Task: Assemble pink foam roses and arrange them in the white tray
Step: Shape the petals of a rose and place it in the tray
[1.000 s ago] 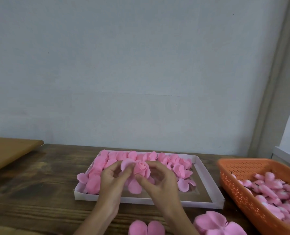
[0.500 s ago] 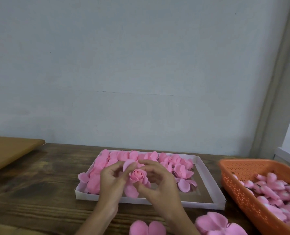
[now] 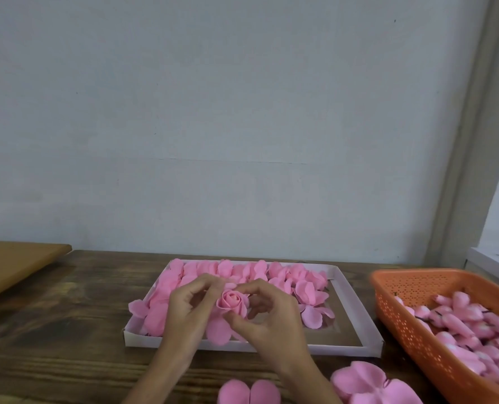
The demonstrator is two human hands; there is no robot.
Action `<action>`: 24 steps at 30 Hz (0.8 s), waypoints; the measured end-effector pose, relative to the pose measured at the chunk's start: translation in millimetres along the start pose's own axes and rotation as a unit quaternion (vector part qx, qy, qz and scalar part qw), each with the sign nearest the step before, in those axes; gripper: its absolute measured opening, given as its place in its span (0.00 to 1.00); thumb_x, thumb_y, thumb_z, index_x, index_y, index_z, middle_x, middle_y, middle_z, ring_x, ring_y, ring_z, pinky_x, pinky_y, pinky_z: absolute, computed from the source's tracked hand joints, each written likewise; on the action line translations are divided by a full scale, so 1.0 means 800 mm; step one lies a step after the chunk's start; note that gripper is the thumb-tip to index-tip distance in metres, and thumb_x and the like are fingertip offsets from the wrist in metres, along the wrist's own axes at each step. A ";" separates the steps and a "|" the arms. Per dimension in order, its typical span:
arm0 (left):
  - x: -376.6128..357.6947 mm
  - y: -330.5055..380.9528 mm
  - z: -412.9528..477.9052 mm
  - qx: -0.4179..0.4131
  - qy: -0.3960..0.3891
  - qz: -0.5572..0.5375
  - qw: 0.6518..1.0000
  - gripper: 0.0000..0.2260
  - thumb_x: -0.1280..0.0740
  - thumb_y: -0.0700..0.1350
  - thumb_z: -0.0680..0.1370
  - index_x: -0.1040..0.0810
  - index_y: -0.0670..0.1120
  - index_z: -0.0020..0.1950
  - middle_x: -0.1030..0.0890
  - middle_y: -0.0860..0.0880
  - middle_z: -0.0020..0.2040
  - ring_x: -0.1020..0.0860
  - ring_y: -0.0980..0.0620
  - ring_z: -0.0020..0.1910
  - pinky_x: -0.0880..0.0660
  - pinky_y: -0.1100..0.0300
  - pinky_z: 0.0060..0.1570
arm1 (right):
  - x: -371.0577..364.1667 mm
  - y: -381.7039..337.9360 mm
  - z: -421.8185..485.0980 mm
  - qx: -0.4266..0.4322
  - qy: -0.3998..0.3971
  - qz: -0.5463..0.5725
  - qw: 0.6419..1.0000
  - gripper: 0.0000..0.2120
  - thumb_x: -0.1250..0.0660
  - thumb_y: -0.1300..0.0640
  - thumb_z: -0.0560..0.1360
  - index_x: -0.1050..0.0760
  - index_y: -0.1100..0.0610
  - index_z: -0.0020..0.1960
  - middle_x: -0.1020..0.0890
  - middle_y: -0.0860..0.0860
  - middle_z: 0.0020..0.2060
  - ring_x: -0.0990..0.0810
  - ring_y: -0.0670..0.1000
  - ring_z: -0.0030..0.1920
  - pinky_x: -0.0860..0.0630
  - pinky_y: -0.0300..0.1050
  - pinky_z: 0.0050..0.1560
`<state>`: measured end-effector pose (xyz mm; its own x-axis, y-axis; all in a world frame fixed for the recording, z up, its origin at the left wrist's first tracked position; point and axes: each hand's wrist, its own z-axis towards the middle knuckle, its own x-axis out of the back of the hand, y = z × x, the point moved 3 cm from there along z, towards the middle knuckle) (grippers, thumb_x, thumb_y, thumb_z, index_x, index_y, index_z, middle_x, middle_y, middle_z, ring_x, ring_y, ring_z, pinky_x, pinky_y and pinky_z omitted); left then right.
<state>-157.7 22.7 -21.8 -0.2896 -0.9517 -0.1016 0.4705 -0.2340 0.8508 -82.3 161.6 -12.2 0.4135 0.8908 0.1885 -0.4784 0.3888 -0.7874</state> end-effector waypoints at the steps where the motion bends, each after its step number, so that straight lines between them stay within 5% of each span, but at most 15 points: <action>1: 0.001 0.000 0.000 -0.003 0.000 0.002 1.000 0.09 0.31 0.53 0.78 0.12 0.53 0.48 0.12 0.46 0.47 0.13 0.48 0.48 0.16 0.58 0.44 | 0.001 0.000 0.001 0.000 0.005 0.002 1.000 0.12 0.21 0.55 0.67 0.17 0.48 0.49 0.13 0.43 0.42 0.14 0.48 0.41 0.17 0.43 0.41; 6: 0.005 -0.008 -0.001 0.050 0.026 -0.009 0.998 0.13 0.33 0.57 0.80 0.12 0.52 0.48 0.12 0.50 0.49 0.14 0.54 0.50 0.18 0.63 0.40 | 0.005 0.001 0.003 -0.004 0.011 0.020 1.000 0.17 0.19 0.58 0.67 0.19 0.45 0.52 0.13 0.44 0.44 0.13 0.47 0.44 0.18 0.38 0.42; 9: 0.008 -0.012 0.005 0.050 -0.001 -0.029 0.998 0.09 0.27 0.52 0.79 0.13 0.51 0.56 0.13 0.46 0.55 0.15 0.46 0.56 0.17 0.47 0.51 | 0.008 0.001 0.004 -0.024 0.019 0.070 0.997 0.22 0.19 0.61 0.67 0.21 0.43 0.55 0.12 0.48 0.45 0.12 0.50 0.45 0.16 0.45 0.43; 12: 0.010 -0.020 0.009 0.088 -0.033 -0.082 0.992 0.18 0.21 0.48 0.71 0.14 0.50 0.60 0.14 0.45 0.59 0.16 0.45 0.61 0.22 0.47 0.61 | 0.017 0.004 0.007 -0.053 0.062 0.142 0.986 0.24 0.20 0.66 0.69 0.20 0.50 0.60 0.11 0.53 0.46 0.12 0.56 0.47 0.15 0.49 0.45; 16: 0.012 -0.035 0.012 0.146 -0.012 -0.136 0.980 0.21 0.16 0.42 0.62 0.12 0.47 0.54 0.13 0.42 0.58 0.14 0.44 0.56 0.16 0.56 0.49 | 0.024 0.010 0.010 -0.081 0.079 0.196 0.974 0.15 0.21 0.69 0.69 0.16 0.59 0.53 0.12 0.56 0.47 0.12 0.59 0.48 0.15 0.45 0.46; 20: 0.018 -0.050 0.017 0.192 0.031 -0.219 0.956 0.23 0.21 0.31 0.63 0.17 0.38 0.57 0.13 0.37 0.55 0.12 0.44 0.49 0.16 0.56 0.41 | 0.021 0.009 0.008 -0.079 0.054 0.198 0.976 0.14 0.21 0.70 0.69 0.15 0.59 0.52 0.12 0.56 0.47 0.12 0.57 0.49 0.16 0.44 0.47; 24: 0.020 -0.050 0.018 0.180 0.053 -0.217 0.958 0.26 0.21 0.33 0.64 0.19 0.35 0.61 0.13 0.36 0.52 0.12 0.44 0.49 0.16 0.58 0.40 | 0.018 0.006 0.009 -0.062 0.044 0.196 0.978 0.13 0.22 0.71 0.70 0.15 0.58 0.51 0.12 0.56 0.47 0.12 0.57 0.48 0.15 0.46 0.47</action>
<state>-193.2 19.7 -50.1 -0.2967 -0.8003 -0.5211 0.0029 -0.5464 0.8375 -83.8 177.9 -9.0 0.2844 0.9398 -0.1894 -0.5189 -0.0152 -0.8547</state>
